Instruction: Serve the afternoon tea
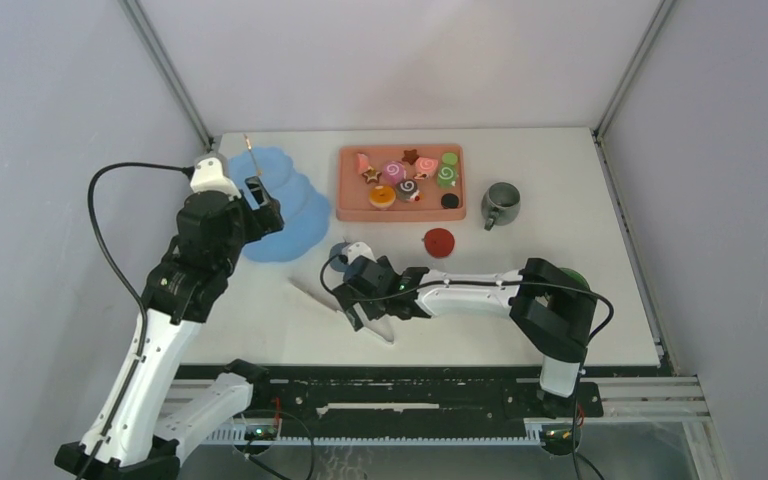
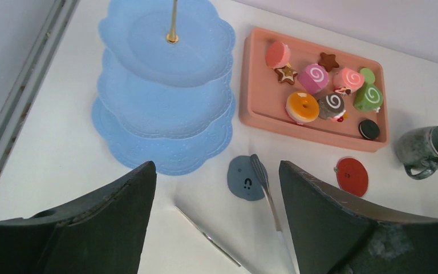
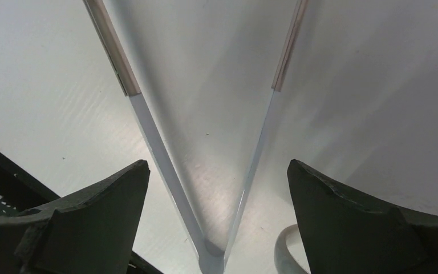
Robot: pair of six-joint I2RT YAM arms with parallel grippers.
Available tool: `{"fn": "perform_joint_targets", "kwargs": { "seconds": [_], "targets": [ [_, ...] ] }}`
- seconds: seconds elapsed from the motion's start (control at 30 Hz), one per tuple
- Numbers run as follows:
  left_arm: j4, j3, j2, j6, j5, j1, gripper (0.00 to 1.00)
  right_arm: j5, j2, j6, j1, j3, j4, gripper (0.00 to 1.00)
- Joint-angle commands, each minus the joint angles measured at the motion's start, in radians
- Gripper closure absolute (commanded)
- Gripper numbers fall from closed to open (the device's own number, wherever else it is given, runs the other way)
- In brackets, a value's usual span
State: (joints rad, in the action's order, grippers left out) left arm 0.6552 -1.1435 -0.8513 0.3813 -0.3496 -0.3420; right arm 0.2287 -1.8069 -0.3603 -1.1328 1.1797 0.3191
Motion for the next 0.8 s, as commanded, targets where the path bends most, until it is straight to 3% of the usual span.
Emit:
{"fn": "perform_joint_targets", "kwargs": {
  "seconds": [0.0,0.3,0.77],
  "targets": [
    [-0.033,0.026,0.035,-0.022,-0.048,-0.003,0.16,-0.046,0.008,0.010,-0.006,-0.005,-0.111,0.00],
    [-0.031,0.013,-0.001,-0.009,-0.002,-0.003,0.16,-0.071,0.038,0.023,-0.009,-0.032,-0.143,0.00],
    [-0.041,0.026,-0.005,-0.015,0.034,-0.003,0.16,-0.001,-0.047,-0.004,-0.034,-0.012,-0.121,0.00]
  ]
}}
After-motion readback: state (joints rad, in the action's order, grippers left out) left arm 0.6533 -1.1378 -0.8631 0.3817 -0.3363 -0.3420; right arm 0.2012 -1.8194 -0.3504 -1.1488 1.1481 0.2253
